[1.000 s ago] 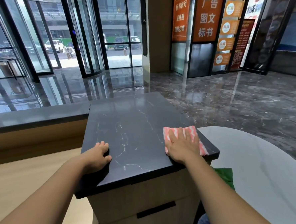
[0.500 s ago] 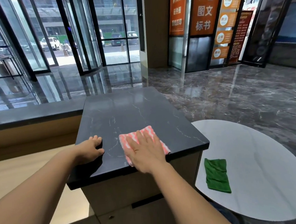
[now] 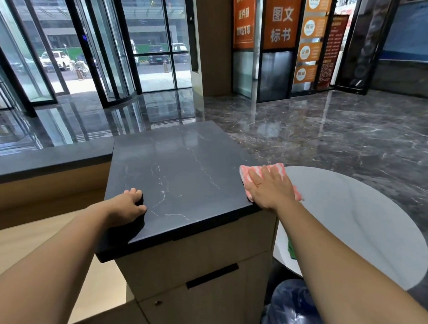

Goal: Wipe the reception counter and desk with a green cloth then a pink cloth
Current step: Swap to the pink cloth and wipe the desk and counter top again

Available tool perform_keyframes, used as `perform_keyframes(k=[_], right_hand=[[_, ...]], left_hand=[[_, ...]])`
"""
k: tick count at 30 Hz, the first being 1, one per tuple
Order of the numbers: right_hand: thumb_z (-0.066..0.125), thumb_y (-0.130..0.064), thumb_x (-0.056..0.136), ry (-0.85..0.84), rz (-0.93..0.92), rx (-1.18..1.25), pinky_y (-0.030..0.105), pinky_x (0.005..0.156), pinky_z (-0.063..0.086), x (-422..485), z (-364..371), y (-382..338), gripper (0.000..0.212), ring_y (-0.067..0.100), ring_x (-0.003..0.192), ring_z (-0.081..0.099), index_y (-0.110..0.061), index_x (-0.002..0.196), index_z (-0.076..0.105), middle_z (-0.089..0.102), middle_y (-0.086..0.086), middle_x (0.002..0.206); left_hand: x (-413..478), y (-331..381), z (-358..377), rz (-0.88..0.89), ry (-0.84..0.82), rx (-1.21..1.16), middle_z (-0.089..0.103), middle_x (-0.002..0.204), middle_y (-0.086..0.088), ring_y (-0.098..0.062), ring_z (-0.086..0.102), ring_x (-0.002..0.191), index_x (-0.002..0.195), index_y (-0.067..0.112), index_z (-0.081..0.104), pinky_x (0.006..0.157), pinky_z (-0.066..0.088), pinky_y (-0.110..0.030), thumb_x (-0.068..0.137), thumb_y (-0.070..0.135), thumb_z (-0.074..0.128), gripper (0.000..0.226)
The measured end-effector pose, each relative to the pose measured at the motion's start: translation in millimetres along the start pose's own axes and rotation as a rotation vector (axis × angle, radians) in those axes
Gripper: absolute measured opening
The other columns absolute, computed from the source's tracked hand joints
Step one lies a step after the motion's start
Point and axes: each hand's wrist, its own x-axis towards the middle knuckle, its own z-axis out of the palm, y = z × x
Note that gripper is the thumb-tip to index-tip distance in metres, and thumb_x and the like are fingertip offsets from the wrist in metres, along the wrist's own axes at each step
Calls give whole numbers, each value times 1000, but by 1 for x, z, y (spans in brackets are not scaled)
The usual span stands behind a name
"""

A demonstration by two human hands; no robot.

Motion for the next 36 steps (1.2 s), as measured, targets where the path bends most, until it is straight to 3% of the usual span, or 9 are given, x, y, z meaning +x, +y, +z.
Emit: perform_keyframes(k=[4,14,18,22,24,27,34,36], right_hand=[[24,-35,102,-12,2,0,53,117,-5,-17,4,-36,59,31,150,-10,-29,156,1,-9,9,164],[37,-37,100,-84,-232,-18,56,115,-14,-38,20,-159,73,36,147,-20,-25,156,-8,-18,14,161],[27,-37,102,-128,-294,4,53,115,-16,-21,20,-176,64,31,148,-19,-30,156,-7,-17,8,162],[25,-39,102,-138,-268,8,53,116,-15,6,15,-180,62,30,149,-15,-31,156,-5,-13,10,163],[26,-38,102,-147,-246,16,54,116,-14,19,13,-189,63,31,149,-15,-30,156,-5,-14,10,163],[29,-37,101,-157,-228,25,55,116,-13,40,9,-205,65,32,149,-15,-32,156,-6,-14,12,162],[28,-36,102,-165,-157,50,55,116,-13,95,5,-240,64,31,149,-16,-28,156,-6,-16,11,162],[27,-35,102,-163,-140,54,55,116,-13,109,5,-249,65,30,149,-16,-28,156,-7,-17,10,162]], left_hand=[[1,-1,-2,4,-4,7,18,158,-9,-26,17,146,151,11,22,117,15,-37,101,26,43,56],[2,-2,-4,14,-28,-22,11,160,-8,-24,11,148,152,12,19,117,12,-37,101,27,45,59],[4,-3,-10,1,-37,19,26,156,-7,-26,26,143,149,13,29,114,22,-36,98,29,49,57],[16,-10,-21,40,31,80,60,128,-7,-24,55,115,126,13,61,96,43,-31,92,26,54,37],[23,-18,-28,70,81,9,66,119,-5,-20,59,105,117,14,68,90,45,-27,92,20,52,30],[39,-36,-35,57,159,-153,67,117,-3,-18,61,106,117,14,68,92,45,-26,94,14,51,29],[90,-86,-52,-21,261,-441,63,124,0,-21,59,114,125,20,62,100,48,-41,91,16,53,35],[107,-97,-55,-54,262,-569,67,118,-1,-21,62,107,112,28,66,93,53,-44,89,18,53,29]])
